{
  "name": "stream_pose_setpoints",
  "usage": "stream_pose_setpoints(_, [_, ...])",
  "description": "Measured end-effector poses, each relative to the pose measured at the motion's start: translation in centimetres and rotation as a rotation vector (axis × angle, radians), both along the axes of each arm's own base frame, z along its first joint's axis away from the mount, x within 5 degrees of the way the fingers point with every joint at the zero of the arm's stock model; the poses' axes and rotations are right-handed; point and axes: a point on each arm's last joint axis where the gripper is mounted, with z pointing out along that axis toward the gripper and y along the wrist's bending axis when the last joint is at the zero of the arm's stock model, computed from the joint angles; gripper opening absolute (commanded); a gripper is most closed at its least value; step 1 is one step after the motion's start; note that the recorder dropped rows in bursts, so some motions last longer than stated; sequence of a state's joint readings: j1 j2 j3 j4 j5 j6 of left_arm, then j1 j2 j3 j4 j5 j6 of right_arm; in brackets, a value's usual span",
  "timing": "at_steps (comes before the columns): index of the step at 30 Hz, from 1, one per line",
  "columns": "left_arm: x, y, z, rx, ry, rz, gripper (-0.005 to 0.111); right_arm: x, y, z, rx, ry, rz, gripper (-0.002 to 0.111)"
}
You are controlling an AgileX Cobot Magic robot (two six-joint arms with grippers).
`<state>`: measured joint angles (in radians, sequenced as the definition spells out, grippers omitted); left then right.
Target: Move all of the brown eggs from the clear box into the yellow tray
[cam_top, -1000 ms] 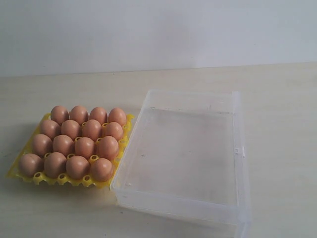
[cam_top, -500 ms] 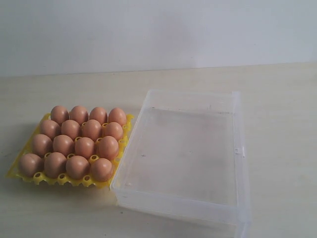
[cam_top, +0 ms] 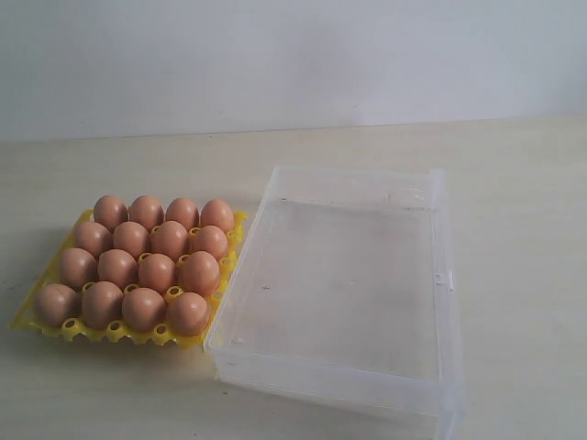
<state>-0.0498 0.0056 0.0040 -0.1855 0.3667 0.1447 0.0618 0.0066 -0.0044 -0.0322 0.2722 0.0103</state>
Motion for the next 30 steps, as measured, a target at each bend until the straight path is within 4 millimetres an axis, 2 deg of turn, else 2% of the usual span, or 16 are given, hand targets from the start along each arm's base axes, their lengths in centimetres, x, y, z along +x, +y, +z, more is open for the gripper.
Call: stream_pose_setpoints(30, [0.00, 0.00, 0.00, 0.000, 0.000, 0.000, 0.000, -0.01, -0.15, -0.10, 0.032, 0.012, -0.039, 0.000])
